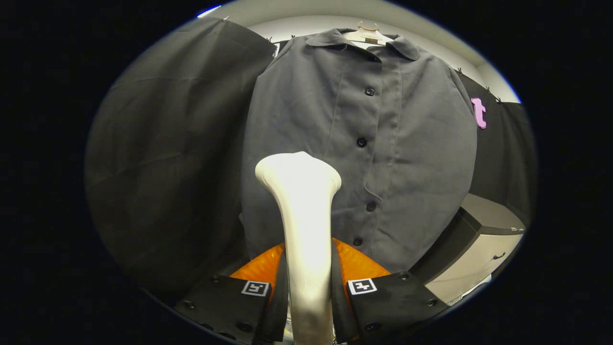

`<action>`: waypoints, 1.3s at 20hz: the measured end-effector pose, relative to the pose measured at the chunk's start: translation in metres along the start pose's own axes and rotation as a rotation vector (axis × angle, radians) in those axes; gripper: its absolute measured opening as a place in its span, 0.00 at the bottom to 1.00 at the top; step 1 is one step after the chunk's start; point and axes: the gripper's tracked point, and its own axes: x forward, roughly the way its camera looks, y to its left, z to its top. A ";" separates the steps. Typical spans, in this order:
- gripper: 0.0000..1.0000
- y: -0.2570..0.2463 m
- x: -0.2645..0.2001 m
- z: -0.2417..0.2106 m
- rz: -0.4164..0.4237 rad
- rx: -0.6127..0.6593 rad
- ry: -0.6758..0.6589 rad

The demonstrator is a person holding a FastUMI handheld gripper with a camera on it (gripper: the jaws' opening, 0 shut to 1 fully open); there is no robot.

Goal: Iron the clothes twice with a garment steamer, once on the left side and once on the right side.

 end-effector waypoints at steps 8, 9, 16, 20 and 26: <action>0.46 -0.012 -0.028 0.034 -0.027 0.012 -0.083; 0.46 -0.015 -0.036 0.042 -0.030 0.016 -0.101; 0.46 -0.064 -0.088 0.089 -0.079 0.074 -0.201; 0.45 -0.099 -0.110 0.109 -0.133 0.099 -0.242; 0.45 -0.148 -0.136 0.120 -0.230 0.133 -0.272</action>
